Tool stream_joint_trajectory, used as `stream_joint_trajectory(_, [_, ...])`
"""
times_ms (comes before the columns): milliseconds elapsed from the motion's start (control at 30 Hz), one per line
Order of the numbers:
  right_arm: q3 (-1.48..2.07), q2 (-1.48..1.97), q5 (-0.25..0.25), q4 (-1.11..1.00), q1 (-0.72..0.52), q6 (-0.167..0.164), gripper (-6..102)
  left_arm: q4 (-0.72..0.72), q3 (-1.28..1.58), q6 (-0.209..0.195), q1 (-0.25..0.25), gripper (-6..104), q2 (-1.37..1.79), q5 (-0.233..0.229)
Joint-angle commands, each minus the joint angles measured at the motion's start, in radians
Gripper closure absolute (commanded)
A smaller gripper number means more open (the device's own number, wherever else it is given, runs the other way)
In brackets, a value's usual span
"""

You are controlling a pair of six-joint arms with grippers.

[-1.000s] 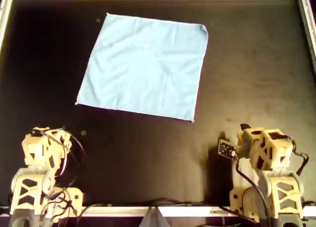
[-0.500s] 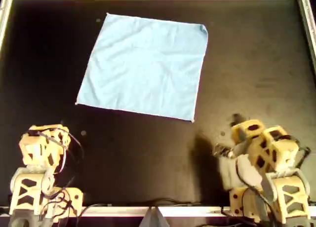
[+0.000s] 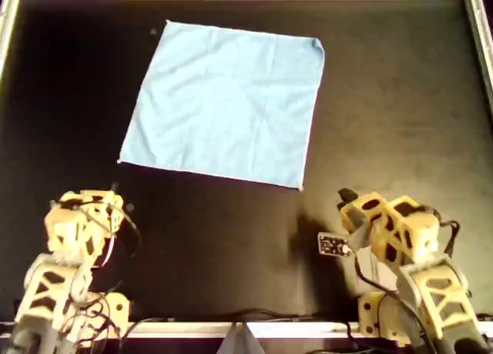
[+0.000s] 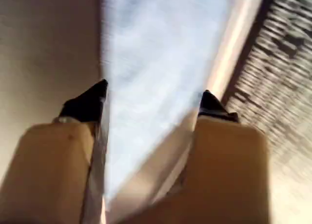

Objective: Fold a cloth

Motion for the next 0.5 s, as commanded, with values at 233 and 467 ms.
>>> stream_joint_trajectory(233, [-0.39, -0.744, -0.021, -0.114, 0.011, 0.012, 19, -0.233, -0.341, 0.006, -0.028, 32, -0.684, -0.006])
stream_joint_trajectory(467, [-0.635, -1.126, -0.021, -0.114, 0.095, 0.014, 19, -0.232, -0.618, 0.006, -0.028, 32, -1.112, -0.006])
